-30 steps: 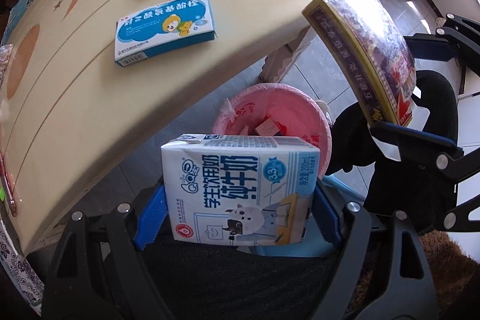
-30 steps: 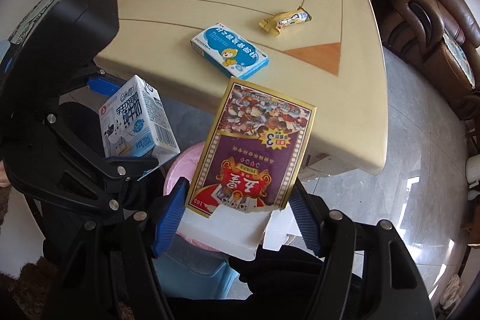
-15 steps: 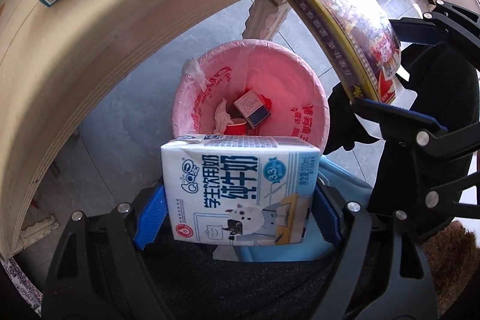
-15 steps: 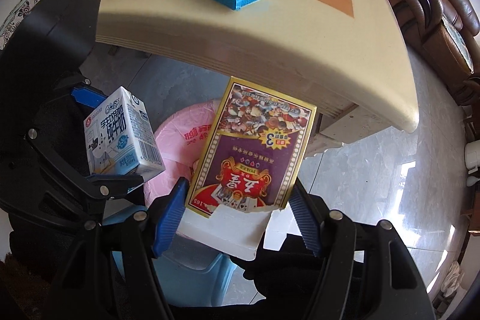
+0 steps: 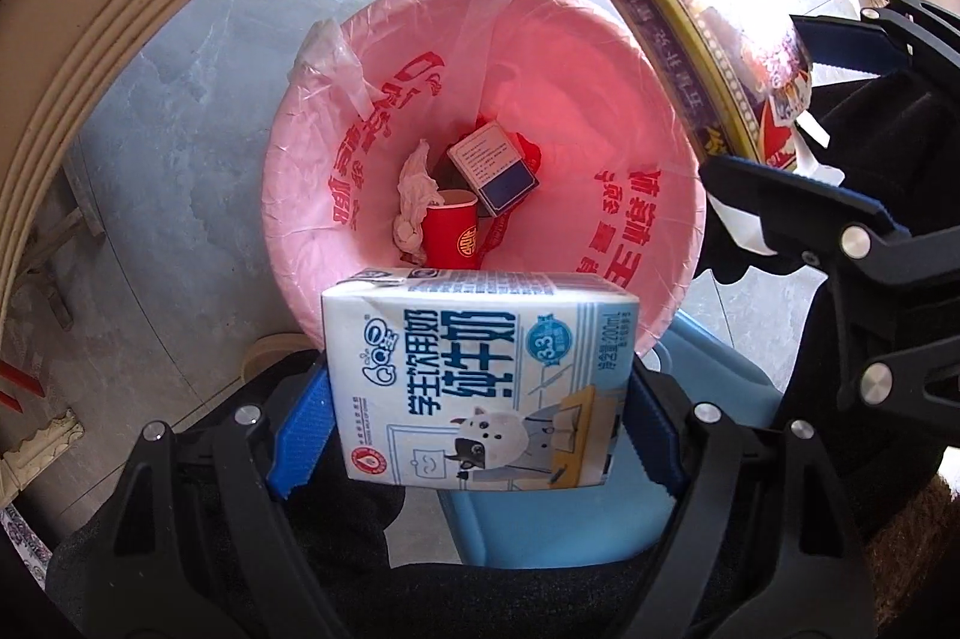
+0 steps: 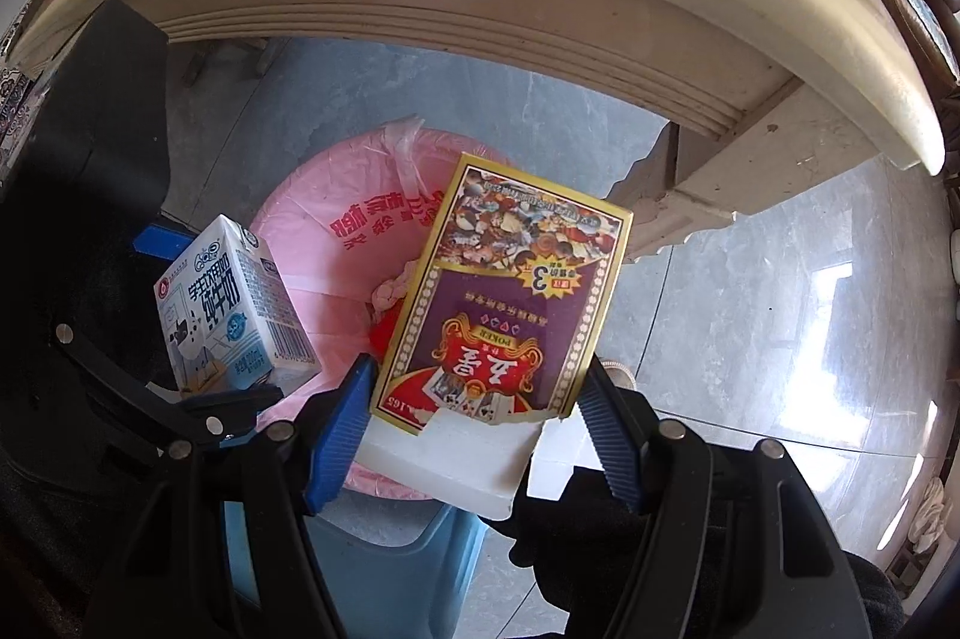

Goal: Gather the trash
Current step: 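Carry the milk carton and snack box off the table over the pink bin, then open both grippers to drop the carton and snack box into the bin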

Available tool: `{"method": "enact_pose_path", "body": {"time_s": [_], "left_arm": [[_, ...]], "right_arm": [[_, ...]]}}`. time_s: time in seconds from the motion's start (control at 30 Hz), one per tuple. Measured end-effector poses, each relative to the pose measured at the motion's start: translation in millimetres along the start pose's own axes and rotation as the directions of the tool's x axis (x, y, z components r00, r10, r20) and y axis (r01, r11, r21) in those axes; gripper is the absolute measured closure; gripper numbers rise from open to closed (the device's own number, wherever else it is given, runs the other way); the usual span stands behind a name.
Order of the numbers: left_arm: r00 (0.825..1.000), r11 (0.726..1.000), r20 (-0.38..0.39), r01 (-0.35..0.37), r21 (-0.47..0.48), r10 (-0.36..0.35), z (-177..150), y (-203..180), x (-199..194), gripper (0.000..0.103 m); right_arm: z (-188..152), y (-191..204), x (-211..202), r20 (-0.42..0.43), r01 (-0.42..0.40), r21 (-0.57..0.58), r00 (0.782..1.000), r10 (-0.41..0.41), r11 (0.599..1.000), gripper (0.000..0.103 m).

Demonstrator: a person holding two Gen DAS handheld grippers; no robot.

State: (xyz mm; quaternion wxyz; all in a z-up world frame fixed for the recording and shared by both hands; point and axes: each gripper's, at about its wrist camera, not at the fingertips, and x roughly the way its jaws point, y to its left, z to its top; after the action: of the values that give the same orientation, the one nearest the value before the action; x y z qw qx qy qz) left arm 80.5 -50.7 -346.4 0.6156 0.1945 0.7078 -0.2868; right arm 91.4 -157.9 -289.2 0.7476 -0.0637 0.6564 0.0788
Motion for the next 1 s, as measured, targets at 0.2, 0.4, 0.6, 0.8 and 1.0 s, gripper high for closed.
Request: {"method": "enact_pose_path", "body": {"time_s": [0.2, 0.4, 0.6, 0.8, 1.0], "left_arm": [[0.999, 1.0, -0.038, 0.009, -0.016, -0.009, 5.8, 2.6, 21.8, 0.021], [0.993, 0.999, -0.109, 0.041, -0.026, -0.044, 16.9, 6.3, 46.0, 0.021], [0.984, 0.997, -0.166, 0.056, -0.061, -0.065, 25.2, 15.9, 59.3, 0.021], [0.981, 0.997, -0.186, 0.05, -0.059, -0.06, 26.5, 14.7, 63.7, 0.021], [0.98, 0.995, -0.186, 0.063, -0.075, -0.076, 28.2, 19.6, 62.3, 0.021]], "right_arm": [[5.7, -4.1, 26.1, -0.035, -0.008, 0.01, 0.999, 0.008, 1.0, 0.037], [9.4, -9.8, 53.2, -0.076, -0.009, 0.019, 0.997, 0.011, 1.0, 0.037], [14.3, -14.4, 67.6, -0.107, -0.02, 0.025, 0.994, 0.023, 0.999, 0.037], [14.9, -16.8, 75.4, -0.134, -0.032, 0.032, 0.99, 0.036, 0.999, 0.037], [15.4, -19.3, 83.4, -0.139, -0.046, 0.048, 0.989, 0.052, 0.998, 0.036]]}}
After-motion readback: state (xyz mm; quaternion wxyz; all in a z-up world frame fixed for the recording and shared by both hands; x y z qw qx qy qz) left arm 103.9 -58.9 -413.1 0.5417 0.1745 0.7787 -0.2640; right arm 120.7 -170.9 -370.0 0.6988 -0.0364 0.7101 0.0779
